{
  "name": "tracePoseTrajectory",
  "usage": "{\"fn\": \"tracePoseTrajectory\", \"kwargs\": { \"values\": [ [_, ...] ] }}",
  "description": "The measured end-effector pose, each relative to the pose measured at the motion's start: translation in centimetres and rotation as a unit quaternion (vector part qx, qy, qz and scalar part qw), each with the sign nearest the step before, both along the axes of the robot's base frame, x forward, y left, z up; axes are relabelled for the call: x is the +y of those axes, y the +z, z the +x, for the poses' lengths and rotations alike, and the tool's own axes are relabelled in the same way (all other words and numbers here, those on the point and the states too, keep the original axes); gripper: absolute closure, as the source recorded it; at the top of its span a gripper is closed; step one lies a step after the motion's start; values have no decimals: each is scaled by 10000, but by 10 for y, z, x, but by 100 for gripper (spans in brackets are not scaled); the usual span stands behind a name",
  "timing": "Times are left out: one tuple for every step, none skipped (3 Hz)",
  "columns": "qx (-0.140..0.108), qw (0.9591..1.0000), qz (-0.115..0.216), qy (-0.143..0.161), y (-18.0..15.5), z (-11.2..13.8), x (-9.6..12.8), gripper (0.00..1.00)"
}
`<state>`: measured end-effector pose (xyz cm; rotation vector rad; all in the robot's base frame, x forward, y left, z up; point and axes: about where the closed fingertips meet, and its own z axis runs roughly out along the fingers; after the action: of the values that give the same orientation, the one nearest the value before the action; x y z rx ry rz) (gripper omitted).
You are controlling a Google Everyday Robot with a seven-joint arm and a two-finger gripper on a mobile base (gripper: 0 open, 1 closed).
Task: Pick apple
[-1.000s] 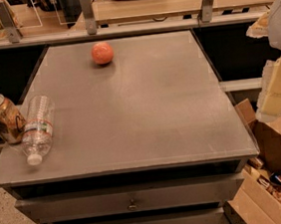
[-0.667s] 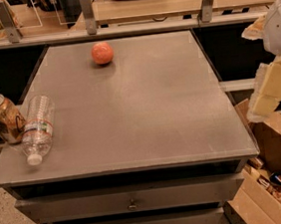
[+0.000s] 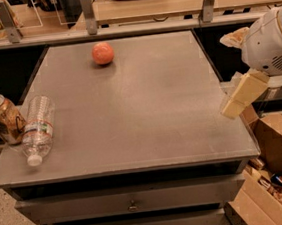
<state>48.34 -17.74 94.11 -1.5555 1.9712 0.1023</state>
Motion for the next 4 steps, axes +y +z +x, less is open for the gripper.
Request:
{"fn": "tracePoseTrajectory", "kwargs": {
  "values": [
    [0,10000,0,0,0,0,0,0],
    [-10,9993,290,-232,-9,22,4,0],
    [21,9979,538,-363,-23,70,25,0],
    [55,9947,745,-706,-50,130,55,0]
  ]
}}
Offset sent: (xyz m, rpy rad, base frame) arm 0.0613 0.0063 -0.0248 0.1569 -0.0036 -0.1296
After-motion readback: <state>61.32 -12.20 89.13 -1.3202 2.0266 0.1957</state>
